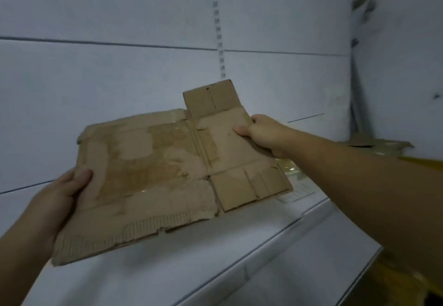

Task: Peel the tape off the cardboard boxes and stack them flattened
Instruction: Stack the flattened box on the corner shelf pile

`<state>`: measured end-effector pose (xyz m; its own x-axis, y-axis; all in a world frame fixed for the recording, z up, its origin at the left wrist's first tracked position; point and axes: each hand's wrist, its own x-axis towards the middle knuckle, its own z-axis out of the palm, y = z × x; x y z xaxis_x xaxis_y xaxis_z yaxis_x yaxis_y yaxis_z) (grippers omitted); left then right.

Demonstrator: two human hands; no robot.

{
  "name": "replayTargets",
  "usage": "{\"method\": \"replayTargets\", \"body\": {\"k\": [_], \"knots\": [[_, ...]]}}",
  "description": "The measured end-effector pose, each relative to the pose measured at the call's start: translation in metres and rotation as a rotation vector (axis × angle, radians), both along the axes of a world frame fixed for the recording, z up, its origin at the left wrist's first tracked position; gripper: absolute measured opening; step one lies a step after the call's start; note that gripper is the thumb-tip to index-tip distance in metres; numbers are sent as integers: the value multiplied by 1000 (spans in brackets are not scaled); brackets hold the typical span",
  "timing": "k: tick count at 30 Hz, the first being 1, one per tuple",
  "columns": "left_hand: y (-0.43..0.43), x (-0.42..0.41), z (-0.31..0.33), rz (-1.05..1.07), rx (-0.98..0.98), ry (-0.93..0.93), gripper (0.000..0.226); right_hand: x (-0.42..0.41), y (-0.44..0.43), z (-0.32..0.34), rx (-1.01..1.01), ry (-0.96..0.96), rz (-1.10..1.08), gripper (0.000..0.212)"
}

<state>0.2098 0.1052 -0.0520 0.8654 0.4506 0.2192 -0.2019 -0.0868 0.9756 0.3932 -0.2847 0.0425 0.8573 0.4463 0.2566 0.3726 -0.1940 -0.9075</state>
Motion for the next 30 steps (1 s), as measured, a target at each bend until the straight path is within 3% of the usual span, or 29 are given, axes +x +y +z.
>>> {"method": "replayTargets", "body": {"k": [2,6,14,24,30], "knots": [[-67,36,34,40,62,-89,56,14,-62,18,22,-35,-93,25],[-232,113,65,-207,-25,-114,24,40,-201,24,17,-50,-330,31],[-480,246,49,-467,-105,15,23,78,-436,-28,-24,28,-689,29],[-563,389,-53,-603,-335,351,32,176,-532,-115,-143,182,-797,29],[-594,476,-60,-632,-363,438,41,243,-556,-120,-177,266,-799,30]]}}
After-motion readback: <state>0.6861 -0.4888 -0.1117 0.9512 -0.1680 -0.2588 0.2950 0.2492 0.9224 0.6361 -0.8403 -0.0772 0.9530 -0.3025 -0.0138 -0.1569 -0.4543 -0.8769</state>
